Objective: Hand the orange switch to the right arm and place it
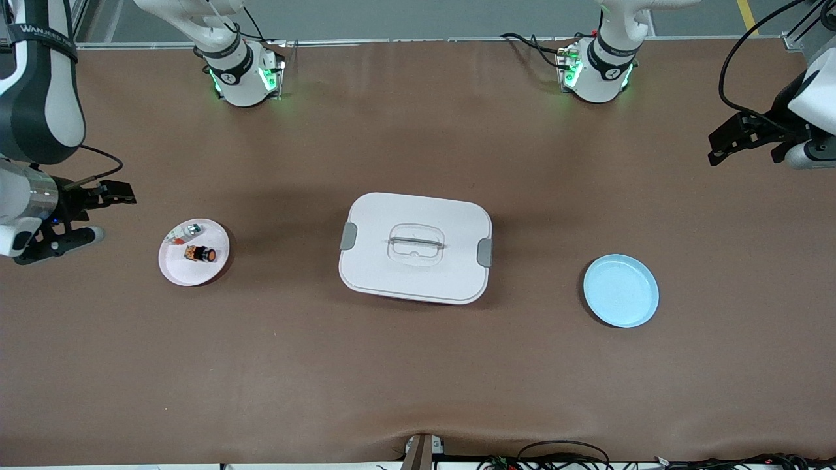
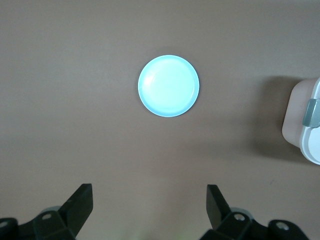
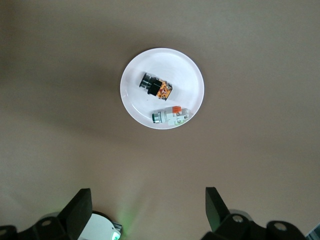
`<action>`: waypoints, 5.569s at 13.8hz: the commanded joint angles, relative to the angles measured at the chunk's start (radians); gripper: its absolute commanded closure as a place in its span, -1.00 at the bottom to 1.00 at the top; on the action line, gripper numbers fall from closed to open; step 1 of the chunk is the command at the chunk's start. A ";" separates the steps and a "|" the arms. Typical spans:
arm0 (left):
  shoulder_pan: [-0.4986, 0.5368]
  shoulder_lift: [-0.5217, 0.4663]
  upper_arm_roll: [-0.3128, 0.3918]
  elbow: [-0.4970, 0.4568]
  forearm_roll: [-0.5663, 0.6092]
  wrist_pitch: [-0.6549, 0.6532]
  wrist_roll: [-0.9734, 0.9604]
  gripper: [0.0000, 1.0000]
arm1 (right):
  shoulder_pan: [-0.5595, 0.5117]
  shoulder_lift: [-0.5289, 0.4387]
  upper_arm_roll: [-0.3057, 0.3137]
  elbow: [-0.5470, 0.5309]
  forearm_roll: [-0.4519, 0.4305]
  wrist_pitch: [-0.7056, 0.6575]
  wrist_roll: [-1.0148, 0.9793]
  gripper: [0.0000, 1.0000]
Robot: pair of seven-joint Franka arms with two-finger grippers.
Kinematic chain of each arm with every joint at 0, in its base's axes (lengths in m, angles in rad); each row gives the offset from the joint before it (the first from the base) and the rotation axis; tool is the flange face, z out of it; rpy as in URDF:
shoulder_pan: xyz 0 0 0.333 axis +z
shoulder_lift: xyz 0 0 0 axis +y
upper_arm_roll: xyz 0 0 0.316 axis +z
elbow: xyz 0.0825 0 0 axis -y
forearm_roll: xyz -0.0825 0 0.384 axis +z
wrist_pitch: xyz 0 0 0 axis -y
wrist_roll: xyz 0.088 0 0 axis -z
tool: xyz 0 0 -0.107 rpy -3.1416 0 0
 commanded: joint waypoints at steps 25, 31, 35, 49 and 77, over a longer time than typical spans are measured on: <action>0.003 -0.023 -0.002 -0.008 -0.016 -0.004 0.000 -1.00 | -0.031 -0.162 -0.004 0.074 0.122 -0.016 0.313 -1.00; 0.000 -0.024 -0.002 -0.008 -0.016 -0.004 0.002 -1.00 | 0.032 -0.216 -0.007 0.003 0.105 0.053 0.311 -1.00; 0.002 -0.023 -0.002 0.005 -0.016 -0.005 0.003 -1.00 | 0.064 -0.219 -0.049 0.002 0.107 0.052 0.313 -1.00; 0.003 -0.014 -0.001 0.029 -0.016 -0.019 -0.003 -1.00 | 0.026 -0.288 -0.046 -0.093 0.114 0.056 0.313 -1.00; -0.004 -0.006 -0.002 0.035 -0.016 -0.057 -0.001 -1.00 | 0.006 -0.315 -0.040 -0.038 0.102 0.010 0.311 -1.00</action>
